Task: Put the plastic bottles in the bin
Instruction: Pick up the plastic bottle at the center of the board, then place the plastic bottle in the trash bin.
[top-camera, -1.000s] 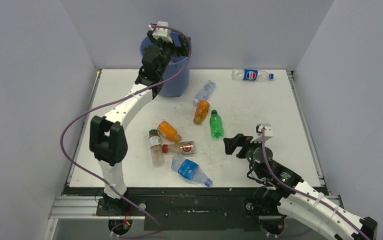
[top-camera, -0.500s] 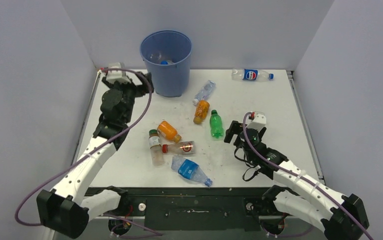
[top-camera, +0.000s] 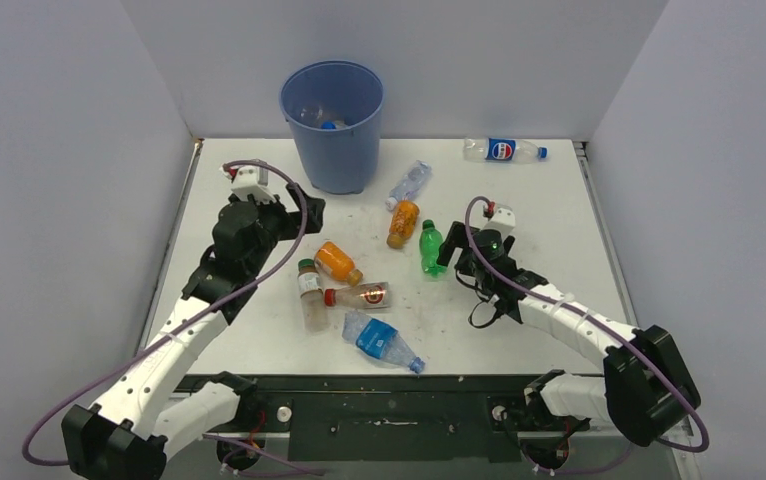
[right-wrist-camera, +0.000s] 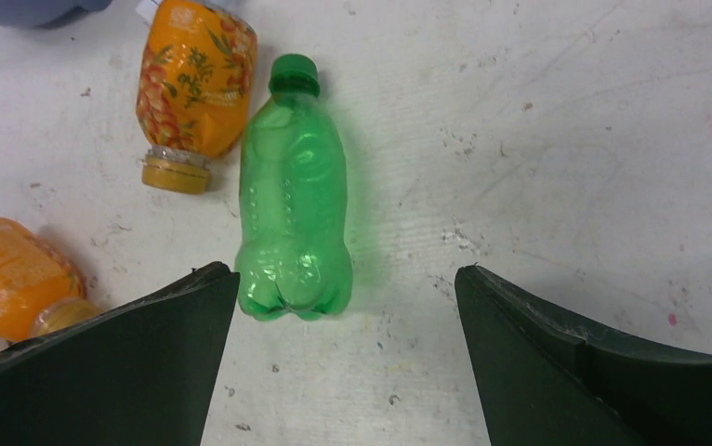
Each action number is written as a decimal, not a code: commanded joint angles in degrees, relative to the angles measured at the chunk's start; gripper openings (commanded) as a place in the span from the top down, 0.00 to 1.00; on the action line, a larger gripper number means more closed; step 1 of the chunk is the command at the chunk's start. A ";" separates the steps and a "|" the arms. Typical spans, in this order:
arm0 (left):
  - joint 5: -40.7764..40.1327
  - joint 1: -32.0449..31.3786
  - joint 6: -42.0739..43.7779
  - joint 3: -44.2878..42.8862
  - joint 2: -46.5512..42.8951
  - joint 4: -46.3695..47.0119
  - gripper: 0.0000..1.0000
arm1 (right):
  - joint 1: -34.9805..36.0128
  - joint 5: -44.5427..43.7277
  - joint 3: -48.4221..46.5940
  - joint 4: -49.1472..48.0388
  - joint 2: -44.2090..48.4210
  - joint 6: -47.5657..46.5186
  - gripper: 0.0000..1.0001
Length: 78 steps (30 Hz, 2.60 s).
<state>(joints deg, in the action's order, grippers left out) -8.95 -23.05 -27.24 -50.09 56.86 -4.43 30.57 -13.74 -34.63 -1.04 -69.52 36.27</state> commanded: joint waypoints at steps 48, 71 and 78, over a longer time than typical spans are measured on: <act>-10.85 -16.85 10.98 6.59 -11.94 1.50 0.04 | -0.20 16.91 -2.63 -16.48 -10.18 -4.91 0.68; 19.76 -18.80 -20.80 9.11 -2.34 38.50 0.04 | 12.42 28.20 20.11 -25.24 42.50 -5.27 0.95; 21.91 -20.07 -21.78 6.36 4.86 42.12 0.01 | 12.65 30.82 20.97 -31.70 40.70 -1.77 0.95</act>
<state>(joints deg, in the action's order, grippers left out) 9.87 -42.39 -47.09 -39.86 60.73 30.52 42.68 14.39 -13.50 -24.14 -28.42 32.29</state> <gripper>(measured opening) 0.974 0.606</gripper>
